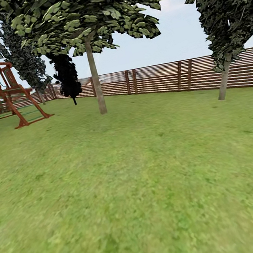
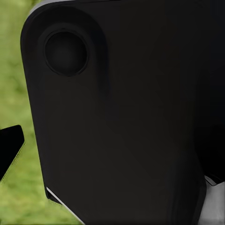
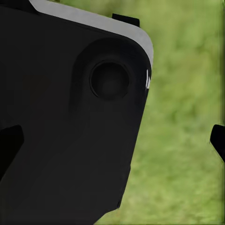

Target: Take the three Easter eggs out of the wicker basket on the lawn in the garden, then place them on the lawn next to a single tree (choose any tree) so that all three eggs are next to the same tree and none are left in the basket.

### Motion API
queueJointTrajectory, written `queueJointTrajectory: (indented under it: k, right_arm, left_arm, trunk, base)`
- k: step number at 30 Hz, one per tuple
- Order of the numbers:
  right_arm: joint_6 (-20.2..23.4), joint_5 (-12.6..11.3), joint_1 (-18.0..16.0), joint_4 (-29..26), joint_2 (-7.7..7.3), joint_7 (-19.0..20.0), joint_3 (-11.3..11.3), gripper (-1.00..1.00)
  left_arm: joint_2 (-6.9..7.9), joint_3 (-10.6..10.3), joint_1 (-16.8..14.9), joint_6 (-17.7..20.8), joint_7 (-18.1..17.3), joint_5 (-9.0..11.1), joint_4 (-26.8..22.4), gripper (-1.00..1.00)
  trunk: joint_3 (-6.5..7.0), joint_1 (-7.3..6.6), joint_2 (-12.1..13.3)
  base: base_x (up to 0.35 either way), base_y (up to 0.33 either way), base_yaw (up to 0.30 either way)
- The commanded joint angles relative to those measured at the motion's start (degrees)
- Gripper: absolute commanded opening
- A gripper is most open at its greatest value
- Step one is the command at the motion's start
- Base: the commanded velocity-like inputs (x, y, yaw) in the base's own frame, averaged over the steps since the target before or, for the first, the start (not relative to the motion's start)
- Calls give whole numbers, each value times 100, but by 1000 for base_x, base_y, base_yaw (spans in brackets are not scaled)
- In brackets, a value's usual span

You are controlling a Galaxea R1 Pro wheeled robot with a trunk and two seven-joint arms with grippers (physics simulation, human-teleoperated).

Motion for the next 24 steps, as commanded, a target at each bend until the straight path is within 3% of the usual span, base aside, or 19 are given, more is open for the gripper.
queueJointTrajectory:
  k: [1,16,24]
  right_arm:
    - [-1,11,-8,12,0,8,29,100]
    - [-1,11,-8,12,0,5,29,100]
    - [-1,11,-8,12,0,6,29,100]
  left_arm:
    - [2,-4,4,0,-16,-4,-13,100]
    - [2,-4,4,0,-16,-4,-13,100]
    - [2,-4,4,0,-16,-4,-13,100]
  trunk:
    - [-4,3,-2]
    - [-5,3,-2]
    - [-26,3,-2]
  base:
    - [335,0,6]
    - [335,0,4]
    - [335,0,200]
